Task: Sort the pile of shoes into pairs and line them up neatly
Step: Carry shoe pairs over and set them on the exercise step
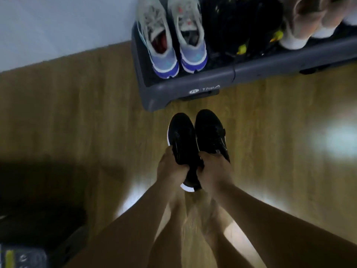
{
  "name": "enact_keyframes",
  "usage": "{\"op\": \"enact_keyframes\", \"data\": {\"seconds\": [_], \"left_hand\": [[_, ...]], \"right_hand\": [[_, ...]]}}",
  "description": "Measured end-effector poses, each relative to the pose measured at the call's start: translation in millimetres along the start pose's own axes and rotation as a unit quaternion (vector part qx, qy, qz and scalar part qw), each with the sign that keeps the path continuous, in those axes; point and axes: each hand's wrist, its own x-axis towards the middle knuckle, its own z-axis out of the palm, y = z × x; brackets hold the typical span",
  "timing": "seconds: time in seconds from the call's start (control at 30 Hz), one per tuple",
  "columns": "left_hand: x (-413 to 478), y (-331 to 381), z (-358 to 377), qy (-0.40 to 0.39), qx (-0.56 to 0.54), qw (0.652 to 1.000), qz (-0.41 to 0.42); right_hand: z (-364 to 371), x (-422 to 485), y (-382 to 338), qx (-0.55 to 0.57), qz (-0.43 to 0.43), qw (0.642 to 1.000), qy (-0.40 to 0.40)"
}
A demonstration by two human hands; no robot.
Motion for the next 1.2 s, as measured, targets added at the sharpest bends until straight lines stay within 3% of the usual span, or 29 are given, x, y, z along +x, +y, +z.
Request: {"op": "enact_keyframes", "data": {"seconds": [0.27, 0.47, 0.63, 0.8, 0.97, 1.07, 1.2], "left_hand": [[164.0, -84.5, 41.4, 0.000, 0.013, 0.999, 0.029], [166.9, -86.7, 33.7, -0.036, 0.040, 0.998, 0.041], [81.6, -30.4, 4.9, -0.002, 0.078, 0.996, 0.033], [-87.6, 83.1, -57.3, -0.012, 0.091, 0.989, 0.112], [-246.5, 168.4, -118.8, -0.007, 0.119, 0.970, 0.211], [-323.5, 205.7, -144.9, 0.003, 0.167, 0.944, 0.285], [-401.9, 240.2, -145.2, -0.013, 0.232, 0.878, 0.419]], "right_hand": [[123.6, 130.9, 36.3, -0.020, -0.040, 0.999, 0.010], [132.9, 129.7, 36.6, -0.024, -0.050, 0.998, -0.026], [34.8, 61.8, 31.9, -0.048, -0.050, 0.997, -0.043], [-134.9, -59.8, -7.7, -0.013, 0.021, 1.000, -0.019], [-271.2, -192.6, -48.6, 0.012, 0.031, 0.997, 0.072], [-326.0, -271.9, -63.5, 0.039, 0.040, 0.988, 0.144], [-345.2, -372.3, -61.3, 0.073, 0.074, 0.962, 0.254]]}}
